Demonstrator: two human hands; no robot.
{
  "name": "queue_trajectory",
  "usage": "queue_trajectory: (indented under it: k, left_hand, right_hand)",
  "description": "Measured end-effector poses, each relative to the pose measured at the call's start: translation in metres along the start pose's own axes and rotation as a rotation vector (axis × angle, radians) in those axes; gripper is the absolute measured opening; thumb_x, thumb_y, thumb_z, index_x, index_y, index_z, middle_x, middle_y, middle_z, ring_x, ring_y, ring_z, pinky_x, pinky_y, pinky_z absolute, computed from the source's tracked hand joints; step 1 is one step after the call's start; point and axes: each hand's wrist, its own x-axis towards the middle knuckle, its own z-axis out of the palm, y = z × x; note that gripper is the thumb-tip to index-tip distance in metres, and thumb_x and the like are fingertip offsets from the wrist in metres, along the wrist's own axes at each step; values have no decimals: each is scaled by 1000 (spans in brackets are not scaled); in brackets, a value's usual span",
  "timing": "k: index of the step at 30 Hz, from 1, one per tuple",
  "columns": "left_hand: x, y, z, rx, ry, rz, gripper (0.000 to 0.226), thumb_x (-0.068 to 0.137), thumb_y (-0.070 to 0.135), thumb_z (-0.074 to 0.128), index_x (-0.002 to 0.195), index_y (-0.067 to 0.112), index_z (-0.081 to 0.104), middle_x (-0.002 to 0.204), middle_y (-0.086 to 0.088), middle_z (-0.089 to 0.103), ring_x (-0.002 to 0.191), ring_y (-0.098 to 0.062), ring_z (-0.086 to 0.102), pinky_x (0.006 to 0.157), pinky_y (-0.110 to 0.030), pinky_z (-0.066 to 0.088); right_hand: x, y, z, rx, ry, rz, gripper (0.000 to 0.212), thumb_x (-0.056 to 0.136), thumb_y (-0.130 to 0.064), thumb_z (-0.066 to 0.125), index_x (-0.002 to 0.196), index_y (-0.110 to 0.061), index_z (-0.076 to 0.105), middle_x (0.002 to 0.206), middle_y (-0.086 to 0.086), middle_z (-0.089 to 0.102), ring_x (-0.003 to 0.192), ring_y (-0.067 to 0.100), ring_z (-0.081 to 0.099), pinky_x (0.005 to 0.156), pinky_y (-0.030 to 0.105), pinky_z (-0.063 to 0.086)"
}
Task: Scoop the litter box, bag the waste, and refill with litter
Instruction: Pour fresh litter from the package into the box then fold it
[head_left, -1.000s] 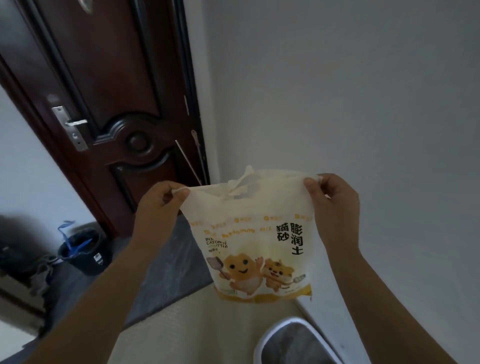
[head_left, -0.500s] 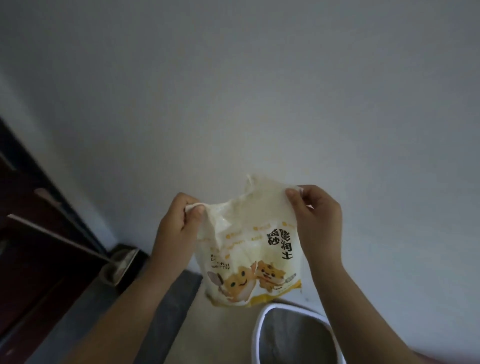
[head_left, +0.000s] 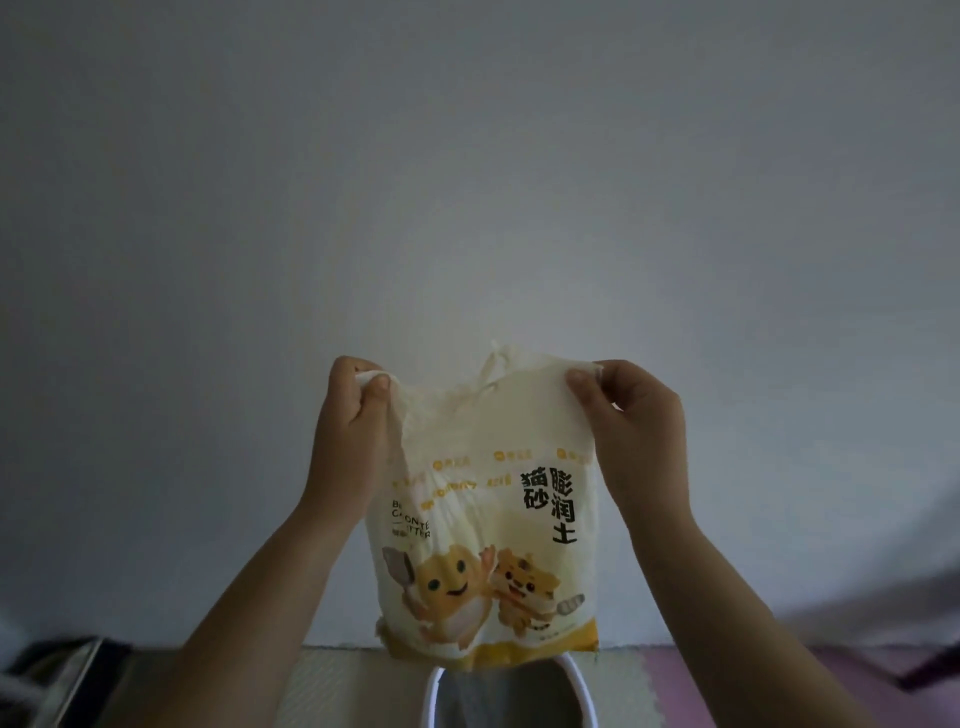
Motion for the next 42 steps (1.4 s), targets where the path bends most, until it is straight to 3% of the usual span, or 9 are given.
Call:
queue_trajectory:
  k: [4,7,10,16,23,27,33,38,42]
  left_hand:
    - [-22,17,40,-7,-92,-7,13,100,10,37,88,12,44,74,5,45,57,2,43,53,-10,35]
    - [-42,30,67,-34,-178,21,20,97,8,34,81,14,44,62,2,38,47,-5,32,45,-19,28]
    - [-55,39,90,-30,-250,93,19,100,22,40,81,20,47,55,4,38,43,-7,31,43,-22,27]
    - [-54,54,120,-26,-435,260,51,81,60,54,127,38,52,52,7,30,45,-7,27,45,-22,25]
    - [-33,71,130,-53,-717,368,71,75,60,63,137,59,28,60,4,30,52,-9,28,51,-22,28]
    - [-26,72,127,-114,-776,393,57,76,55,65,129,58,43,60,6,31,53,-9,30,53,-23,30]
    - [-23,62,123,-148,-733,379,11,80,43,70,89,40,63,55,14,45,48,-4,41,49,-15,34]
    - [-27,61,121,-192,-681,417,17,86,40,66,78,25,62,60,-9,52,53,-27,48,49,-36,39]
    - [-26,69,117,-192,-624,480,16,87,35,65,74,30,59,57,3,49,52,-19,47,49,-28,38]
  right_hand:
    - [0,10,-35,-52,2,5,21,91,-24,61,73,-15,64,71,0,64,63,5,54,57,20,45]
    - [-3,16,-58,-74,11,-1,21,91,-24,62,72,-15,62,66,-4,60,60,4,50,56,20,42]
    - [-7,18,-80,-81,34,6,22,90,-25,63,71,-15,62,64,-1,58,59,7,49,55,25,42]
    - [-8,12,-109,-130,-36,-17,16,92,-22,61,78,-16,66,74,6,67,70,31,61,64,46,52]
    - [-9,-1,-118,-183,-62,-73,20,96,-15,55,82,-21,67,76,0,68,70,23,62,63,35,51]
    - [-14,-3,-112,-189,-35,-92,18,94,-13,56,82,-20,69,76,-2,68,70,22,62,62,32,50]
    - [-24,-1,-94,-250,66,-104,19,92,-15,61,78,-28,67,75,-11,68,65,12,62,58,26,51]
    - [-30,4,-83,-286,209,-107,13,90,-21,64,79,-28,67,74,-13,68,66,8,63,58,22,51]
    - [-49,28,-88,-231,213,-26,5,87,-30,66,91,-32,65,85,-12,70,77,8,67,69,29,57]
